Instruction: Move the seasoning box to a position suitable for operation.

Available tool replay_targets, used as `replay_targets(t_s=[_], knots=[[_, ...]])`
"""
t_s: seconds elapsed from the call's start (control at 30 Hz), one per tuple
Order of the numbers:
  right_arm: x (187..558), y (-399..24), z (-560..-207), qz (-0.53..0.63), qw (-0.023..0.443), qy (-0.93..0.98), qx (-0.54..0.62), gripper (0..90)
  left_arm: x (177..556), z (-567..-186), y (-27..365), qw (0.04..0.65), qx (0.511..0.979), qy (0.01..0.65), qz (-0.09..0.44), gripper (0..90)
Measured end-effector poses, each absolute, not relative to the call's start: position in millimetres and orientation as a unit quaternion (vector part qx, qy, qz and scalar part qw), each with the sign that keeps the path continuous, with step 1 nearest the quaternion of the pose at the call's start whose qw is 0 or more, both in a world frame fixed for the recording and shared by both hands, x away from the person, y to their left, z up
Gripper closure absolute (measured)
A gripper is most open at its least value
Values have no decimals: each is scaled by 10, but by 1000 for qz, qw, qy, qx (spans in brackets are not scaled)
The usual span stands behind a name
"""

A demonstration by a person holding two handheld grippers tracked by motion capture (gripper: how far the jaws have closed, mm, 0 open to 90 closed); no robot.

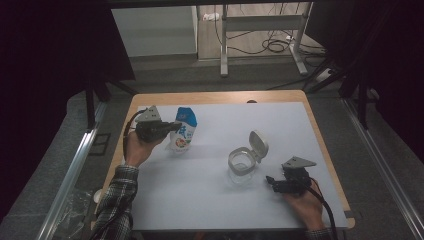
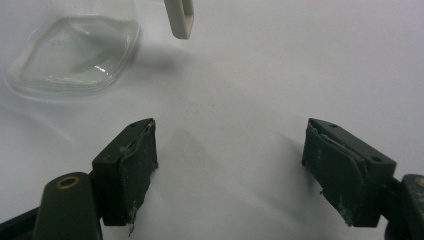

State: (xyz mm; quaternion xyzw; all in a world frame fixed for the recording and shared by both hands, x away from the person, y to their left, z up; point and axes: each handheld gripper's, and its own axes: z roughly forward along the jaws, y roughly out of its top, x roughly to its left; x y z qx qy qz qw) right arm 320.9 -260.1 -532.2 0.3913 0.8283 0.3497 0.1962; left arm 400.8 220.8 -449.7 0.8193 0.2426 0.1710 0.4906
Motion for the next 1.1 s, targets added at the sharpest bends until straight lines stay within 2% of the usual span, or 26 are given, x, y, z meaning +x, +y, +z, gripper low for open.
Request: replay_targets(t_s=[1.1], knots=[[3214,-2599,-5314,347,195,830,391,223,3540,-4145,1860,467,849,219,117,900]])
